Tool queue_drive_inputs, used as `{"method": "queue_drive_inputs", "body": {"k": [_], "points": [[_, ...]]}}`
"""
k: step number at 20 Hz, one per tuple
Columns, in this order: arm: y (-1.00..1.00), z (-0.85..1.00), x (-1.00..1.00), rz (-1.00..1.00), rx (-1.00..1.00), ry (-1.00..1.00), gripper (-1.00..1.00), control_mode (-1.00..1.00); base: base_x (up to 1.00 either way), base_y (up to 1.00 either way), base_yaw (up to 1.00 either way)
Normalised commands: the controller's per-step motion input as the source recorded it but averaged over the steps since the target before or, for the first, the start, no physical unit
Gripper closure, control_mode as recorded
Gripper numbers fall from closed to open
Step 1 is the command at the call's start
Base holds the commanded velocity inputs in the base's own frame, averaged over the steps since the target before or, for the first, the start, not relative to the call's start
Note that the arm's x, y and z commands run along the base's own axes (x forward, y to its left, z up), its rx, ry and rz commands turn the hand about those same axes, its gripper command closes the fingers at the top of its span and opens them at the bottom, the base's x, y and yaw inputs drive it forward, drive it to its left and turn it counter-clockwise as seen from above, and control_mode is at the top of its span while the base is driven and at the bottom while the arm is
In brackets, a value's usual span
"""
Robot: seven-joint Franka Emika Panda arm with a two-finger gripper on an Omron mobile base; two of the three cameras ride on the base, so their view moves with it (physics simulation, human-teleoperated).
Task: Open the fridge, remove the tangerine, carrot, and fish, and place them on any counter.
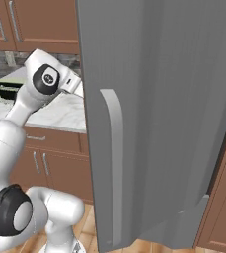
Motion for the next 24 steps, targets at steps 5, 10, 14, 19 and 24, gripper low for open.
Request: {"method": "queue_drive_inputs", "body": {"k": [5, 10, 14, 19, 24], "points": [[-0.35, -0.03, 0.3, 0.0, 0.0, 0.0, -1.0, -1.0, 0.0, 0.0, 0.0], [-0.85, -0.01, 0.07, 0.0, 0.01, 0.0, -1.0, -1.0, 0.0, 0.0, 0.0], [-0.99, 0.0, -0.08, 0.0, 0.04, 0.0, -1.0, -1.0, 0.0, 0.0, 0.0], [-0.57, -0.34, -0.11, -0.09, 0.03, -0.06, -1.0, -1.0, 0.0, 0.0, 0.0], [-1.0, -0.08, -0.36, -0.11, 0.21, 0.0, -1.0, -1.0, 0.0, 0.0, 0.0]]}}
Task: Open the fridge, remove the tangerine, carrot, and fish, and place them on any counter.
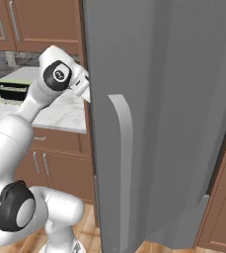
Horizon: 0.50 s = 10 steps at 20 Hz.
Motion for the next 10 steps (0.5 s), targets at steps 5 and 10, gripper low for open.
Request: {"method": "queue_drive_inputs", "body": {"k": [5, 10], "points": [[-1.0, -0.05, -0.68, -0.06, 0.19, -0.08, -1.0, -1.0, 0.0, 0.0, 0.0], [-1.0, -0.2, -0.64, -0.01, 0.07, -0.21, -1.0, -1.0, 0.0, 0.0, 0.0]]}}
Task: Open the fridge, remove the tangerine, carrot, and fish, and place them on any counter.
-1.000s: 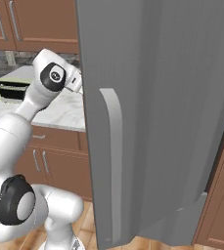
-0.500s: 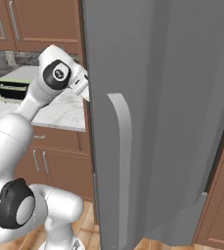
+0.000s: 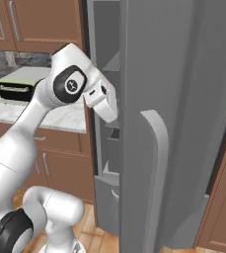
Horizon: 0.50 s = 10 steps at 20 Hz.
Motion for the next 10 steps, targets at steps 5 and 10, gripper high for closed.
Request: {"method": "queue_drive_inputs", "body": {"k": [5, 10], "points": [[-1.0, -0.1, -0.16, 0.0, 0.0, -0.12, -1.0, -1.0, 0.0, 0.0, 0.0], [-1.0, -0.17, 0.35, 0.05, 0.03, -0.02, -1.0, -1.0, 0.0, 0.0, 0.0]]}}
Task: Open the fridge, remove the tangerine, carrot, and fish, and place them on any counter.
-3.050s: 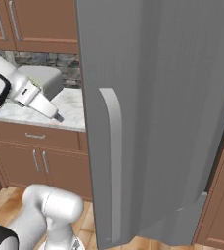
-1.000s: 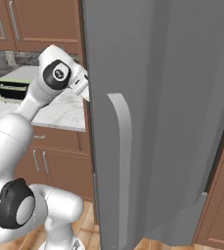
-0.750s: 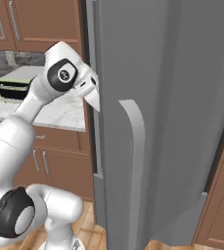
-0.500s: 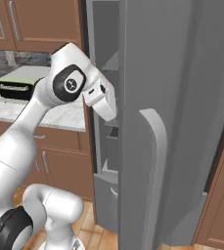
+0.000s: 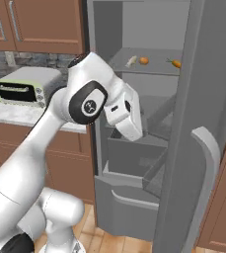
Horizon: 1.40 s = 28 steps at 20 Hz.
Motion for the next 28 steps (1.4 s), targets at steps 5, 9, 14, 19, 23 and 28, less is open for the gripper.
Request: {"method": "queue_drive_inputs", "body": {"k": [5, 9, 14, 19, 23, 28], "points": [[-1.0, -0.22, 0.94, 0.11, 0.03, 0.0, -1.0, -1.0, 0.0, 0.0, 0.0], [-0.92, -0.47, 1.0, 0.17, -0.02, -0.02, -1.0, -1.0, 0.0, 0.0, 0.0], [-0.12, -0.9, 0.7, 0.32, -0.26, -0.35, -1.0, -1.0, 0.0, 0.0, 0.0], [0.14, -0.93, 0.08, 0.49, -0.46, -0.57, -1.0, -1.0, 0.0, 0.0, 0.0], [0.43, -0.25, 0.02, 0.7, -0.31, -0.28, -1.0, -1.0, 0.0, 0.0, 0.0], [0.74, 0.2, 0.0, 0.72, -0.09, 0.07, -1.0, -1.0, 0.0, 0.0, 0.0]]}}
